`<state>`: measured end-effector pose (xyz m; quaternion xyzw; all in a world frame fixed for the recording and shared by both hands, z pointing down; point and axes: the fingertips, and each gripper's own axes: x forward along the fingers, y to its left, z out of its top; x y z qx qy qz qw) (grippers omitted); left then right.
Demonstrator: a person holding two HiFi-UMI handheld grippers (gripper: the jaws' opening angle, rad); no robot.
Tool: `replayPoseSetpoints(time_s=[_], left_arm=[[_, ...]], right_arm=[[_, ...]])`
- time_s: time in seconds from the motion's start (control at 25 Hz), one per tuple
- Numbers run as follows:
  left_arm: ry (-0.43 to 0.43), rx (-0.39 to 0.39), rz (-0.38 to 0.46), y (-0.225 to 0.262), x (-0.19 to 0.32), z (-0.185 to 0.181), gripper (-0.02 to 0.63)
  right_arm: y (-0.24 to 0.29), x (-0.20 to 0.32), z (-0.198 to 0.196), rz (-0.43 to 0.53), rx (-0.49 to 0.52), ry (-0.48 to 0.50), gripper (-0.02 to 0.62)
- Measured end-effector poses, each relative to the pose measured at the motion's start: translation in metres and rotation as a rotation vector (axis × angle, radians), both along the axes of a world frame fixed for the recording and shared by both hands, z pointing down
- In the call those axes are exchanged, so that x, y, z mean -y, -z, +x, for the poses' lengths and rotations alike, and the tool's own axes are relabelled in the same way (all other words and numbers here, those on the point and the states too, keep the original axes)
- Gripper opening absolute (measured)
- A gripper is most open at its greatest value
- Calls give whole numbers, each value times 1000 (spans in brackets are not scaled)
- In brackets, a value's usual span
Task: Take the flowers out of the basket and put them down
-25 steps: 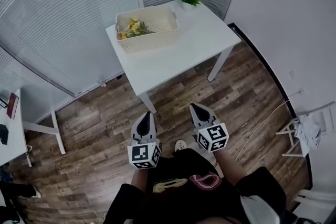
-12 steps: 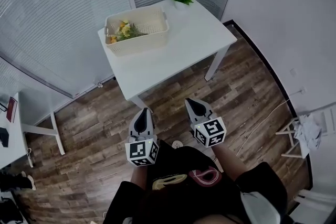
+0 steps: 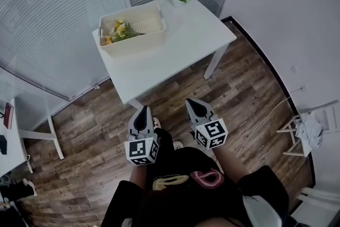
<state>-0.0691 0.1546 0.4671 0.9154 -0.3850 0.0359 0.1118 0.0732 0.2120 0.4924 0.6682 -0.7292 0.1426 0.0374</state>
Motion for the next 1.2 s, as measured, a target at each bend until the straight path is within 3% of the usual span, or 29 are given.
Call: replayPoseSetpoints(time_s=[0.44,1.2], left_arm=[[-31,0,-1,0,66,9,17],[-97,-27,-16,0,216,-2,17]], right_arm=[[2,51,19,-10,-1,-64,9],[3,196,-10,-42,-45,-79,9]])
